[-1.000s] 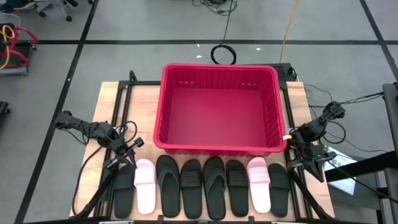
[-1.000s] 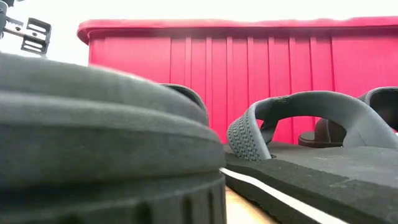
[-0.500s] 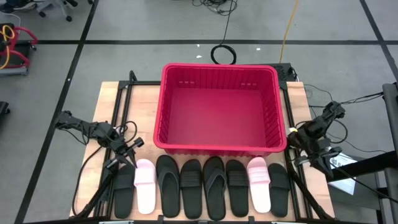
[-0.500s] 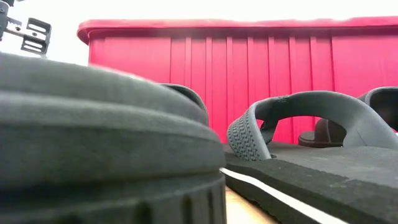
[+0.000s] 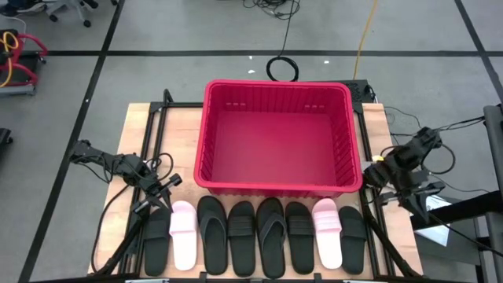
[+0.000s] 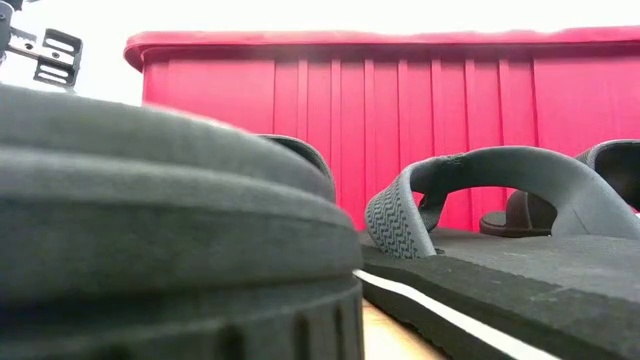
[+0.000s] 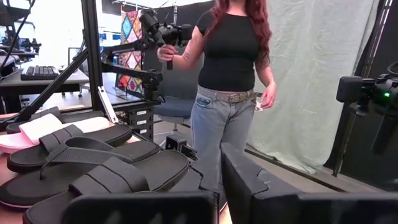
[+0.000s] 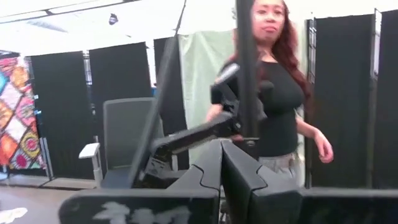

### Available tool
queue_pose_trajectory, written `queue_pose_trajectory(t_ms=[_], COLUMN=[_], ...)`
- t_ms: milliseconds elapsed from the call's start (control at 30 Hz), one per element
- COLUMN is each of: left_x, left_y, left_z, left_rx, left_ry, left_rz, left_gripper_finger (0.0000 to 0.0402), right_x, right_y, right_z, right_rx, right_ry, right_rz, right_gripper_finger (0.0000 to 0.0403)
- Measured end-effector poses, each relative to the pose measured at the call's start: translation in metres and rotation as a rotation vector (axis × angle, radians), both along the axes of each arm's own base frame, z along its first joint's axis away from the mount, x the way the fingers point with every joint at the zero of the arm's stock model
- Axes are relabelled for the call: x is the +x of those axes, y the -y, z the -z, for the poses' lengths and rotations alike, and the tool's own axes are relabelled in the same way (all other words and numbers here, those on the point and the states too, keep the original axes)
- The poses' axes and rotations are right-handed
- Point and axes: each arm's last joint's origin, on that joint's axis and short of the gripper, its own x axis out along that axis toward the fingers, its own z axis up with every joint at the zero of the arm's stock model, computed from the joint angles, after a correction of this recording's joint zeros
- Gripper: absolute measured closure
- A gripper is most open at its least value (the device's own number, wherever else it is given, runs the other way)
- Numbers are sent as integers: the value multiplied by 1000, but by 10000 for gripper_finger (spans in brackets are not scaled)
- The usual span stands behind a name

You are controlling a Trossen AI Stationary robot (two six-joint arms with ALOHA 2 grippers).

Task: Pick and place slides into bin
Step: Put the black slide into the red bin

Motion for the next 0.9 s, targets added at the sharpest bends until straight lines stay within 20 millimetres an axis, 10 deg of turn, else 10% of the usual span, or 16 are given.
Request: queue_pose_trajectory(t_ms=[433, 900], left_x=[0, 0], left_y=[0, 0], left_z=[0, 0], left_rx=[0, 0], left_ry=[0, 1], left_rz=[0, -1], left_gripper_finger=[384, 379], right_x=[14, 80], right_y=[2, 3], right_z=[-74, -122], right_rx=[70, 73], right_ry=[104, 94], right_rz=[203, 568], right_gripper_finger=[403, 403])
